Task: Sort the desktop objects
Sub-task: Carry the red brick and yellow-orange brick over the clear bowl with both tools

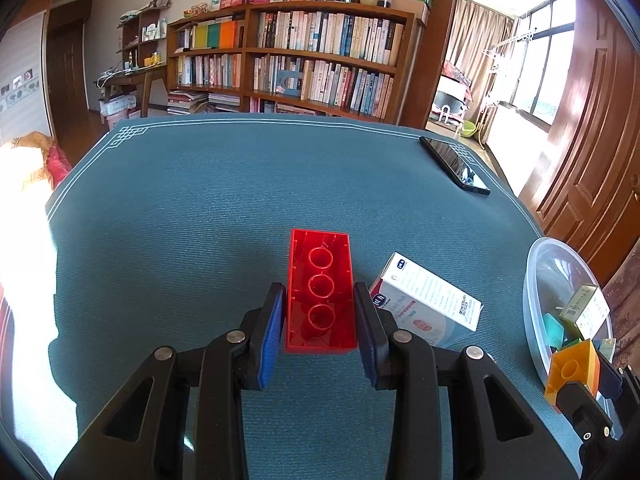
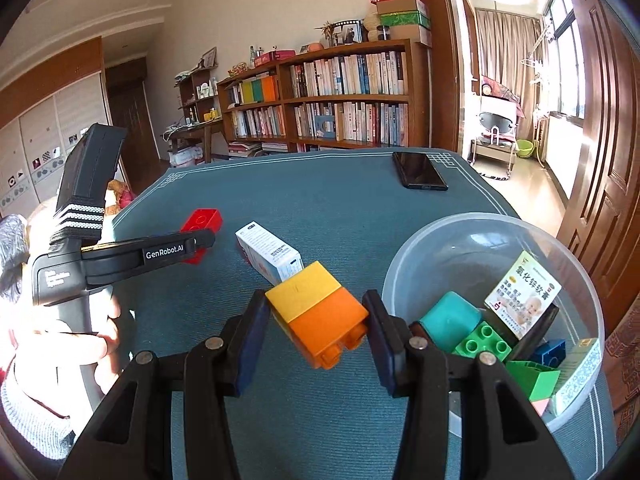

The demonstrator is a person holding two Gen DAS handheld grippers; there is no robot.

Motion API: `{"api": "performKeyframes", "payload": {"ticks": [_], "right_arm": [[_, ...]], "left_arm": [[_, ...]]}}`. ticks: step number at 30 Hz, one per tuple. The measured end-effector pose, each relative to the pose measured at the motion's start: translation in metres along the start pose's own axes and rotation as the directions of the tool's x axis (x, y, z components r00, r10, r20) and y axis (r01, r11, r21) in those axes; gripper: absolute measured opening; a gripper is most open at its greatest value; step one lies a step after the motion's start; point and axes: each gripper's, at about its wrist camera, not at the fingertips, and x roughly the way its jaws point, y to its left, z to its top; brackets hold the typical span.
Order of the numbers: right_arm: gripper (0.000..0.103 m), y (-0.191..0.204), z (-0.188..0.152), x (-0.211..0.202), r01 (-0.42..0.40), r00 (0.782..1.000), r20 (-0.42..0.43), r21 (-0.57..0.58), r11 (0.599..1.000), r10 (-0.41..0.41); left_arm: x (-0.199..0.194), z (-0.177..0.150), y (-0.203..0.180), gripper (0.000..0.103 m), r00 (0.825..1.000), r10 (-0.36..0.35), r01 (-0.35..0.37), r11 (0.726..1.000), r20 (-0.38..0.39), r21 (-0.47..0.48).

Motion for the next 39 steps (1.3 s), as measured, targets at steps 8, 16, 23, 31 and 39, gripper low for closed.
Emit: {"api": "performKeyframes", "payload": {"ticks": [8,16,23,31,39], "right_arm": [[0.052,-0.026,-0.005,-0.012,0.06,0.998,0.018,0.064,0.996,-0.061],[0.052,-0.065,-0.006,-0.028,0.137,0.988,0.045,0.158,0.978,-0.146],[0.052,-0.098,-0.018,-0.038,0.178,0.982,0.024,0.235,0.956,-0.189],[0.052,-0.113,-0.017,-0.035,0.185,0.98,0.03,0.237,0.954,-0.197],[0.051,-0.13,-0.016,-0.016,0.186,0.98,0.015,0.264,0.946,-0.197]], "left_arm": [[-0.009,0.0,-0.009,0.037,0.999,-0.051,0.051,0.999,0.004,0.011],[-0.016,-0.003,-0.027,0.037,0.993,-0.118,0.117,0.992,0.004,0.042],[-0.022,-0.002,-0.046,0.037,0.98,-0.198,0.198,0.977,-0.009,0.078],[-0.031,-0.007,-0.077,0.037,0.972,-0.235,0.233,0.959,-0.002,0.16],[-0.029,-0.011,-0.097,0.037,0.969,-0.246,0.247,0.951,-0.028,0.185]]}}
